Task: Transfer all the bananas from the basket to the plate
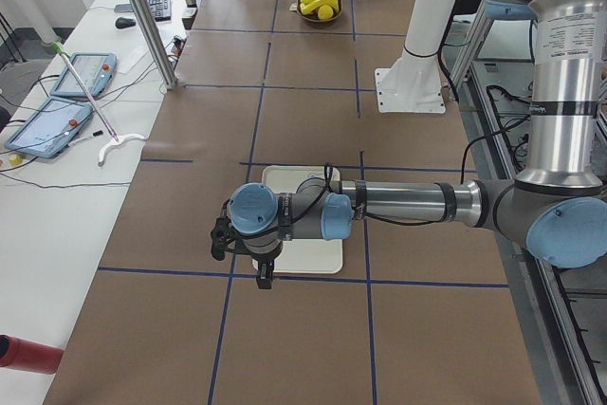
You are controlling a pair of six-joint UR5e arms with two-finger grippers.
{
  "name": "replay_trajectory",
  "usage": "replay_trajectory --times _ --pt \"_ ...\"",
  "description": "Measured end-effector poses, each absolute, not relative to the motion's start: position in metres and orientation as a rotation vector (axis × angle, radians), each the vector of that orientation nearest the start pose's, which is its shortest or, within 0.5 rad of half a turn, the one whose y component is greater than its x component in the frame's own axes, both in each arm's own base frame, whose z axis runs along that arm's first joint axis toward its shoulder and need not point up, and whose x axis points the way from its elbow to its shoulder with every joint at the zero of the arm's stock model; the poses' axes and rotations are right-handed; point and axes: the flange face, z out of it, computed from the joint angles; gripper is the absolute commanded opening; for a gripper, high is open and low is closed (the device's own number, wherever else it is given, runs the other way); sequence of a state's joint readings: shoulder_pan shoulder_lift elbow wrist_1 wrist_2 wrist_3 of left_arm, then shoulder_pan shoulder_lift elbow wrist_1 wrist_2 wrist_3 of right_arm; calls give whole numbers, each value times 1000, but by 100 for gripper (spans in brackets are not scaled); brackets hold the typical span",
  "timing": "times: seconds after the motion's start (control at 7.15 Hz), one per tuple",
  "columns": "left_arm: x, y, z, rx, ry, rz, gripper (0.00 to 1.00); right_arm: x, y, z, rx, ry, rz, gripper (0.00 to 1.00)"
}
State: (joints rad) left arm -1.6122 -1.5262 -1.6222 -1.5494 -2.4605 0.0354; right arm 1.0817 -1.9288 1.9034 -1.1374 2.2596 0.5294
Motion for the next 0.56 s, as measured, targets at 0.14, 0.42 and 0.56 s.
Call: replay_trajectory --times 0.14,0.42,0.56 --pt "-75 -470 648 22 889 -12 100 -109 -354 604 7 -781 -101 71" --pt "-76 -472 646 25 889 -11 100 -109 -353 606 2 -779 -99 71" --pt "-75 -472 646 25 889 -11 100 -109 -353 606 1 -779 -99 70"
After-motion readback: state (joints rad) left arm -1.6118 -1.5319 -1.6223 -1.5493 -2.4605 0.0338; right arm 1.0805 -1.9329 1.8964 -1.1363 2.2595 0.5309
